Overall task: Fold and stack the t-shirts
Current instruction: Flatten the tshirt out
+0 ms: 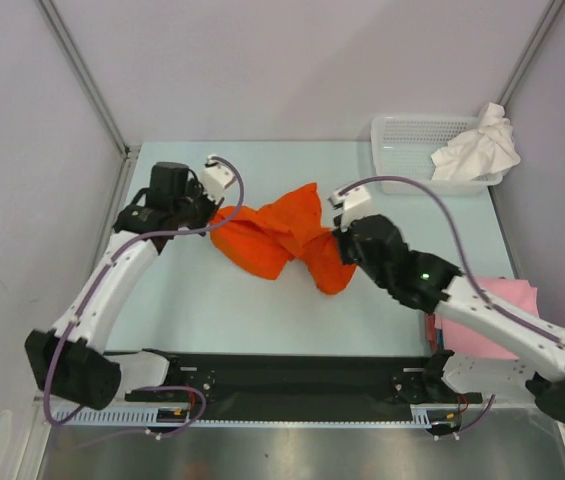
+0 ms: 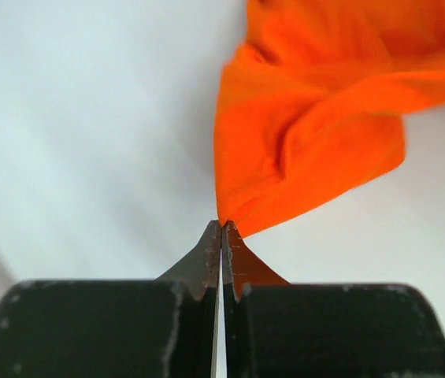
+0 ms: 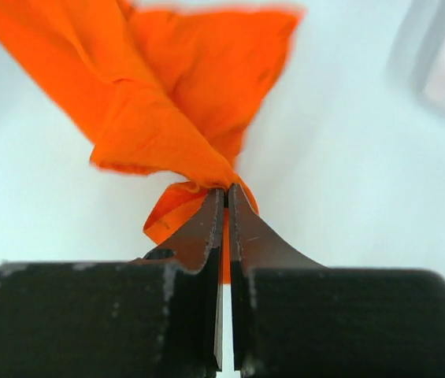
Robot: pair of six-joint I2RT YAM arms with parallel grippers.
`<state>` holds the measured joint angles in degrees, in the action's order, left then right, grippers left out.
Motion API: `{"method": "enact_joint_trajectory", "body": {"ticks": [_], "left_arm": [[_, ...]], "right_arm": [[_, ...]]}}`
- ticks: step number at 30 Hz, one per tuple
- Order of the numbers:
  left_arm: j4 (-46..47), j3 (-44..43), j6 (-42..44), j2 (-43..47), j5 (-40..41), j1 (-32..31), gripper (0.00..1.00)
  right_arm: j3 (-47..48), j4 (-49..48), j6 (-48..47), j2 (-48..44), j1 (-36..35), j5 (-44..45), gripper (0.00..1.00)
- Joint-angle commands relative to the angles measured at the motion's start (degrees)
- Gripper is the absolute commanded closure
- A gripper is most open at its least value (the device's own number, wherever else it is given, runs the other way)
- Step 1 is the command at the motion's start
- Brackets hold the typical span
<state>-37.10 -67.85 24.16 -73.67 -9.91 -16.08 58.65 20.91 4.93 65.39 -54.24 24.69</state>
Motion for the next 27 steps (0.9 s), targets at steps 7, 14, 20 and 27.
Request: {"method": "enact_joint_trajectory", "body": {"ticks": [7, 14, 20, 27], "left_arm": [[-20.4, -24.8, 6.1, 16.5, 8.3, 0.4, 1.00], [-24.2, -35.1, 8.8, 22.8, 8.2, 0.4, 1.00], [-18.4, -35.7, 10.8, 18.2, 13.7, 0.4, 0.99], [-2.0, -23.9, 12.9, 7.6, 17.8, 1.2, 1.00]], "right_arm": [[16.4, 8.2, -8.6, -18.4, -2.4, 3.6, 1.00], [33.4, 14.4, -11.8, -15.8, -5.5, 2.4, 1.00], [41.4, 11.2, -18.4, -4.9, -3.6, 9.1, 1.00], [37.5, 0.7, -10.9, 9.0, 22.3, -12.4, 1.00]]}}
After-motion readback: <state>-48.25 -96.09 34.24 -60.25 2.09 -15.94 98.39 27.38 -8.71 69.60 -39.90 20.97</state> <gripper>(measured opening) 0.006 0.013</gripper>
